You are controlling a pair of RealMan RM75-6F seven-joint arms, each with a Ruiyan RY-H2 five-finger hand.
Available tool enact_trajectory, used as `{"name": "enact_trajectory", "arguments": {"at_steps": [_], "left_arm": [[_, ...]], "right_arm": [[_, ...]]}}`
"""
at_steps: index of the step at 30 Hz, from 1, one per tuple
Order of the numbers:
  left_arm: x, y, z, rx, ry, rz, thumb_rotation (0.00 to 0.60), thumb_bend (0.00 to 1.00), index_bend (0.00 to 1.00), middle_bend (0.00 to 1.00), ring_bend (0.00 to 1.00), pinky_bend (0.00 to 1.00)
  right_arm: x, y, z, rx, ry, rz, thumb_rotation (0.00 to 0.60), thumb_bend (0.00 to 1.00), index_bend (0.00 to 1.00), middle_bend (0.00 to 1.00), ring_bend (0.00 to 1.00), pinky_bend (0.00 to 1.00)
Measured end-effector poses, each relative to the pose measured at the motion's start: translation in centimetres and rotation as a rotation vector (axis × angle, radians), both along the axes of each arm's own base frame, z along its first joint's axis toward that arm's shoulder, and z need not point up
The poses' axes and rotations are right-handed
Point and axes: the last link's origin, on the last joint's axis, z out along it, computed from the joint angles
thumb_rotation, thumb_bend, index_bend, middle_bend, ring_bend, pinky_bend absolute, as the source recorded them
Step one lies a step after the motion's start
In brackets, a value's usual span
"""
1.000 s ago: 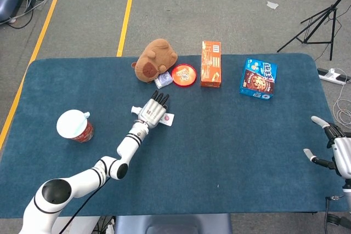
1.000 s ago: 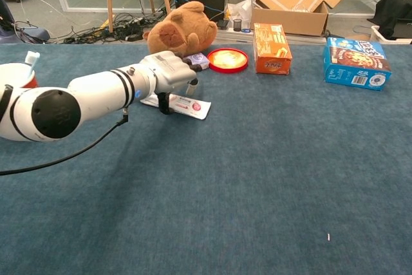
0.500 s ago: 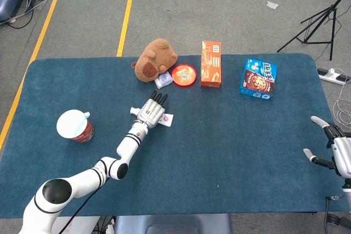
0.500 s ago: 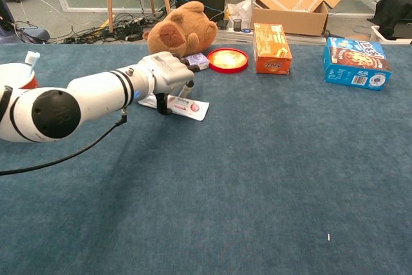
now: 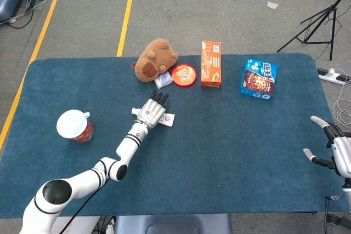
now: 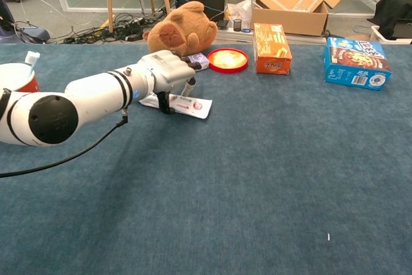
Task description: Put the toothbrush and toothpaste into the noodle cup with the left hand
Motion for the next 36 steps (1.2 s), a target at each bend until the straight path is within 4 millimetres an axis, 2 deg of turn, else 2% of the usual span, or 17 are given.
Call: {"name": "enact_trajectory", "arguments": {"at_steps": [6,18,36], "left_arm": [[-0.1,-0.1,0.5,0.007,-0.056,0.011,0.600,0.28,0.62,0.00,0.00,0.00],[-0.1,-0.6,2.4,0.006,-0.191,0.080,0.600,0.29,0.63,0.00,0.00,0.00],[-0.8,-1.4,8.4,0.021,-0.450,0.305,0.600,0.28,0.63,0.00,0.00,0.00]], "right_arm": [[0.0,0.0,-0.1,0.003,0.002,0.000,0.600,0.16,0.19,0.26,0.24,0.60],[0.1,-0.1,-0.5,0.015,0.010,0.000,0.600,0.16,0.19,0.26,0.24,0.60],[0.5,-0.1,-1.3,0.036,0.029,0.012,0.600,0.16,0.19,0.26,0.24,0.60]]}}
